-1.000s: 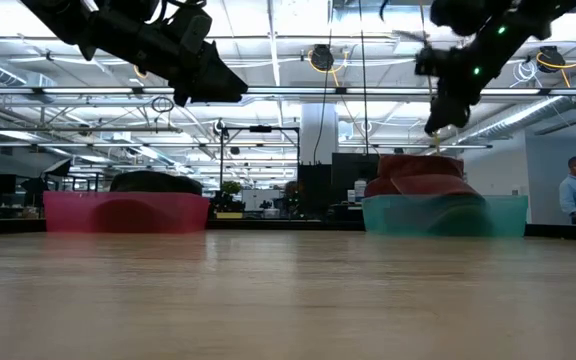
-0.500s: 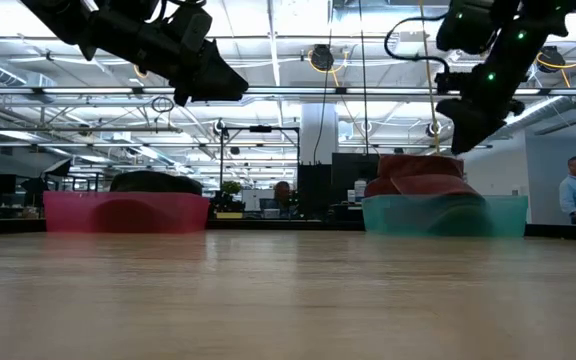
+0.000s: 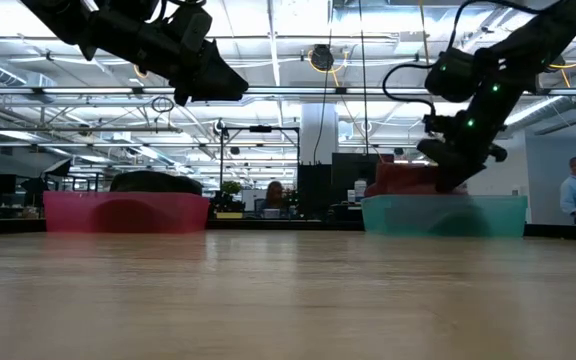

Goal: Pick & Place hat
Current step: Put the red cap into the green bin

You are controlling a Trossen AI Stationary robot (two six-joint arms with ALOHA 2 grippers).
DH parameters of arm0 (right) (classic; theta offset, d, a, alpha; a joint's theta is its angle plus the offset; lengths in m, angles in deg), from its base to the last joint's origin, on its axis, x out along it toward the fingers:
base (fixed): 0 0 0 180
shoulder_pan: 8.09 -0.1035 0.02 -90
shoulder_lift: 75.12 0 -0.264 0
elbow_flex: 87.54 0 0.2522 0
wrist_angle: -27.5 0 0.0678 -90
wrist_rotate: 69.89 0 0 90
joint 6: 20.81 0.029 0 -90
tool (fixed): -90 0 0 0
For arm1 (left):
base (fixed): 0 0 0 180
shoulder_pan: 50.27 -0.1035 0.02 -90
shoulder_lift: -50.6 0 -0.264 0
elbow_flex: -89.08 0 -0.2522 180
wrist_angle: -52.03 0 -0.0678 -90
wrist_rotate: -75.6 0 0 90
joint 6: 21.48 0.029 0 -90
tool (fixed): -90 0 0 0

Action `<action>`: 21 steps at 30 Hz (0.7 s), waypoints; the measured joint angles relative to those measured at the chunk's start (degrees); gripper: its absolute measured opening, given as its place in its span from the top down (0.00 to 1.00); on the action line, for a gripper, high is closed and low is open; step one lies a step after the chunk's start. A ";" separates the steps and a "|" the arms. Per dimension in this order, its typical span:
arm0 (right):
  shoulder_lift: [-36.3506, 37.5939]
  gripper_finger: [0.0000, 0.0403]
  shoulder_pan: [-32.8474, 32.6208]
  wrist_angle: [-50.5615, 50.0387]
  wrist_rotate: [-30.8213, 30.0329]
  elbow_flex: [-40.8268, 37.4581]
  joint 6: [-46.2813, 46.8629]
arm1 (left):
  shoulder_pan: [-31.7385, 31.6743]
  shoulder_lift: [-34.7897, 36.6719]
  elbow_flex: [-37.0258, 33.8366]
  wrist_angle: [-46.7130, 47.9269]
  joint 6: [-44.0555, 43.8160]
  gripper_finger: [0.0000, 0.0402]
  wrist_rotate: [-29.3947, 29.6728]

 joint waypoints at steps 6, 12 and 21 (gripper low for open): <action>-2.88 0.83 1.44 10.10 6.09 -2.39 -1.82 | -0.04 0.02 0.00 -0.15 -0.01 0.59 0.00; -4.59 0.84 1.37 15.63 12.73 -5.16 -1.99 | -0.04 0.00 0.00 0.04 -0.11 0.59 0.00; 0.69 0.84 1.04 14.09 13.13 -6.07 -6.84 | -0.04 0.02 0.00 0.28 -0.18 0.59 0.02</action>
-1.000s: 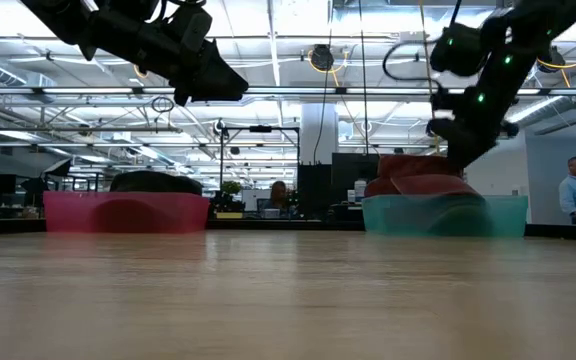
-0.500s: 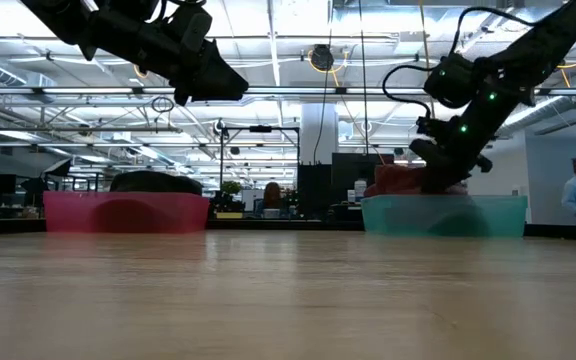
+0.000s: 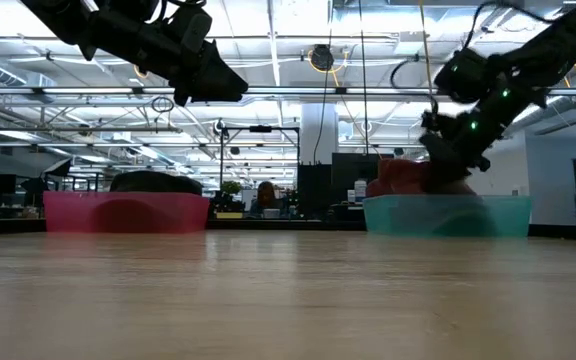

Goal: Pick & Place hat
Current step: Put the red cap into the green bin

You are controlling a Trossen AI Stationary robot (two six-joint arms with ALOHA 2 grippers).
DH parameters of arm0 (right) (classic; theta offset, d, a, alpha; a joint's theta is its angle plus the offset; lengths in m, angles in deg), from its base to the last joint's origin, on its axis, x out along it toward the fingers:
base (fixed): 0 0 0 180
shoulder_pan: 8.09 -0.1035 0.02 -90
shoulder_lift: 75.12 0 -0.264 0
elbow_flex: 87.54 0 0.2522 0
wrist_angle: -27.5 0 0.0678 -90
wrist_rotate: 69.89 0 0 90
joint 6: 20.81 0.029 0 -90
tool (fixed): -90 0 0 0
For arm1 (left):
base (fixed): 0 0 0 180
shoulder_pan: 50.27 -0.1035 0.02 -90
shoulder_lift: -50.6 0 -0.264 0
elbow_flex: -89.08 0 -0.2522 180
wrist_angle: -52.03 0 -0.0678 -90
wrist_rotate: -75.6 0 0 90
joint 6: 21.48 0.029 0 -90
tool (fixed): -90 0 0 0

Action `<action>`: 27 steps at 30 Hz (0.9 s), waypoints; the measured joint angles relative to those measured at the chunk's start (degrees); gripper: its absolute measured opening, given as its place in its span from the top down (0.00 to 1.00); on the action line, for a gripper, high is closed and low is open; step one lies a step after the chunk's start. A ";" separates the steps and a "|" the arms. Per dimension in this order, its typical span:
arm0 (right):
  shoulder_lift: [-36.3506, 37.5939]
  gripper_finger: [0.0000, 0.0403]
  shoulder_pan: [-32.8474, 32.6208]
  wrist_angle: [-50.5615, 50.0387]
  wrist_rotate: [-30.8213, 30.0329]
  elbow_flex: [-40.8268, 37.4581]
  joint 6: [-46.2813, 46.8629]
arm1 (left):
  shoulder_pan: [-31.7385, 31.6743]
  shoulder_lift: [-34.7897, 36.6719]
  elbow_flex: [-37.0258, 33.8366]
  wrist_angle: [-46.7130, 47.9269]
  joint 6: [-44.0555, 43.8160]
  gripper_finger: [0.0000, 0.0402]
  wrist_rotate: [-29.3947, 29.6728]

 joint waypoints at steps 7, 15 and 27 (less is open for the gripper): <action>13.58 0.87 -0.14 -0.51 -1.82 0.07 1.68 | 0.00 0.00 0.00 0.21 -0.03 0.59 -0.01; 24.29 0.93 -0.07 -11.16 -26.22 0.11 5.40 | 0.09 0.00 0.00 0.57 -1.20 0.59 -0.06; 16.00 0.98 8.42 -11.99 -28.61 -1.92 6.46 | 0.07 0.00 0.00 -0.26 -0.93 0.59 -0.06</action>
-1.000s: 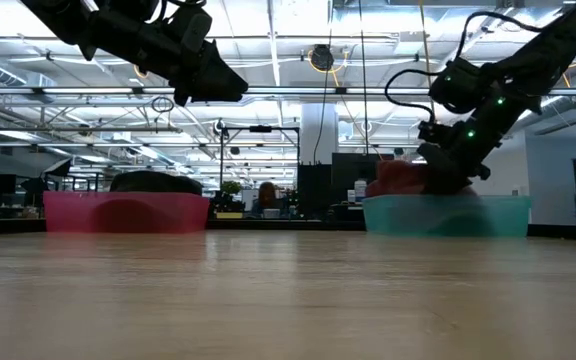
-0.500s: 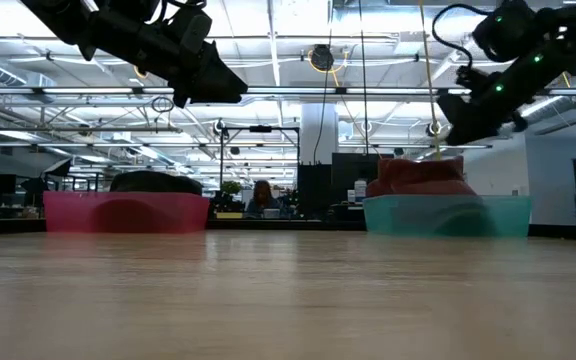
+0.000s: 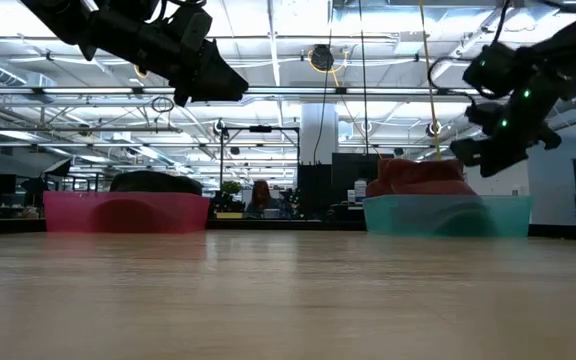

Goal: Pick & Place hat
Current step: Put the red cap into the green bin

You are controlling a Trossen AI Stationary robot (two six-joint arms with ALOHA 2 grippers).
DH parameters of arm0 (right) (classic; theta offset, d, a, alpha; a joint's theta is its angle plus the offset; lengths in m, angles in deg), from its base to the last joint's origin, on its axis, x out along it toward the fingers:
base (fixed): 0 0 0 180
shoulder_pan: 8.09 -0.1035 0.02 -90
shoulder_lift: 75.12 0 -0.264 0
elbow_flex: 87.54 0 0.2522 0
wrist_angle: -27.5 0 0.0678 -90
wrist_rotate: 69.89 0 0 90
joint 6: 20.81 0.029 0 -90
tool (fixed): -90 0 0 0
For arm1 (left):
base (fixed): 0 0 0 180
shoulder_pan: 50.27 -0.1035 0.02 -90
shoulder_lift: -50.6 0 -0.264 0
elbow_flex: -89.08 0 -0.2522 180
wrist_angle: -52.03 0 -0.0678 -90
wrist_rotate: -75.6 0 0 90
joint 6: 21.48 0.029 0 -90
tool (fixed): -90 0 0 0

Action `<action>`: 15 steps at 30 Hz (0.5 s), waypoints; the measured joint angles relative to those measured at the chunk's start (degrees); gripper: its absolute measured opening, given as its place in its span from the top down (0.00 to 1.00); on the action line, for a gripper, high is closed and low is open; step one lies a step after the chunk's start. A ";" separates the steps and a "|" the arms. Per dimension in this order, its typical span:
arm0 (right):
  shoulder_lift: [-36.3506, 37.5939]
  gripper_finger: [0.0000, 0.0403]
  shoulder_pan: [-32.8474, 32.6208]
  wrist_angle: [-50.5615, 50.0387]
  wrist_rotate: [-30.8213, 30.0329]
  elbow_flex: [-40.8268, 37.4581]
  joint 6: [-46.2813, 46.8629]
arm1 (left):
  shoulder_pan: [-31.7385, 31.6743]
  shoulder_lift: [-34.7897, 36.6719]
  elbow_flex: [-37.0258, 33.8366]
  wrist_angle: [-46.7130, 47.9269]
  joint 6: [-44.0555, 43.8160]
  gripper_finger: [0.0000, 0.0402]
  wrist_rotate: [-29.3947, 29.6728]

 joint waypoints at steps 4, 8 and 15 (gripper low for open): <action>-3.14 0.98 0.90 5.83 -2.30 -2.31 -1.05 | 0.00 0.00 0.00 -0.08 0.87 0.59 -0.02; -2.95 0.98 0.02 7.68 -2.84 -2.76 -0.61 | -0.04 0.00 0.00 -0.26 1.33 0.59 -0.01; -3.06 0.98 -0.22 7.11 1.90 -2.78 2.39 | -0.11 -0.02 0.00 -0.31 1.29 0.59 0.00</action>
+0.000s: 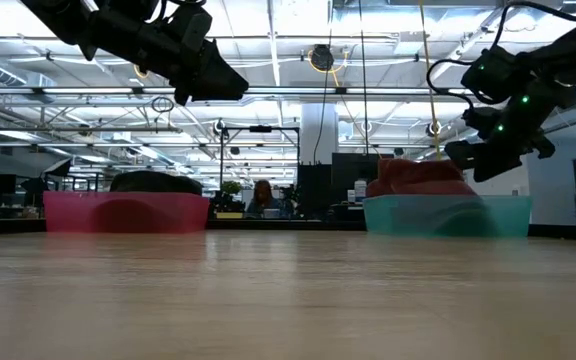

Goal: Pick & Place hat
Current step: Put the red cap into the green bin

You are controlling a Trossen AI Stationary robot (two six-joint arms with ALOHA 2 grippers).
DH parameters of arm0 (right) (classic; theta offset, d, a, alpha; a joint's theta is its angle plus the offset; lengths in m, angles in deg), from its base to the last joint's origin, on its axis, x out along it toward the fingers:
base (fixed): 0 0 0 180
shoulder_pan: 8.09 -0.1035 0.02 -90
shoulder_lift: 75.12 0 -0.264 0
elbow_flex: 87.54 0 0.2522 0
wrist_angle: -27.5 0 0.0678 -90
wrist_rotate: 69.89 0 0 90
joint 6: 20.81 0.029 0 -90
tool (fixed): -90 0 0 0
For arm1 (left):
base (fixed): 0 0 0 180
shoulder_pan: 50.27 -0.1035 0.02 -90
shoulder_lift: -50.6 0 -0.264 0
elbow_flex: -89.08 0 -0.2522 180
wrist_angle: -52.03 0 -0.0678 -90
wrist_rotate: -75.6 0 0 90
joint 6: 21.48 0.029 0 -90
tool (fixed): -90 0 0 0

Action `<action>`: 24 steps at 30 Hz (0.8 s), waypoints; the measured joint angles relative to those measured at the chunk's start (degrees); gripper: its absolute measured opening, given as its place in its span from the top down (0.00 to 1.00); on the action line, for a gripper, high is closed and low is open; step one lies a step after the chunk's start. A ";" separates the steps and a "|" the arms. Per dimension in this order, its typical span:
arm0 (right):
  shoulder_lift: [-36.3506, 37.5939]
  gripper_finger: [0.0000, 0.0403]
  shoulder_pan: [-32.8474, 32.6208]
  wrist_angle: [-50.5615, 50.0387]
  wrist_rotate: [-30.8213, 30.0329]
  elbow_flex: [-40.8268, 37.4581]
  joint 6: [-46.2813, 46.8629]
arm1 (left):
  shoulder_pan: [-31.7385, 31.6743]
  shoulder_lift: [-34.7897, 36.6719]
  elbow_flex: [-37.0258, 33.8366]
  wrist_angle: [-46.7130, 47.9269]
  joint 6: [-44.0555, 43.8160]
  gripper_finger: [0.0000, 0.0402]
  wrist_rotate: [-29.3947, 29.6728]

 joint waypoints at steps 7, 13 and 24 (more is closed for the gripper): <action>-0.27 0.98 -1.40 -1.06 7.64 0.00 -0.96 | 0.00 0.00 0.00 0.04 -0.19 0.59 0.00; -5.29 1.00 -1.69 2.34 10.05 -0.13 0.17 | 0.00 0.93 0.00 0.70 -0.18 0.59 0.00; -5.52 1.00 -3.98 5.39 10.60 -0.90 -1.41 | 0.52 3.30 0.04 2.40 -0.17 0.59 0.02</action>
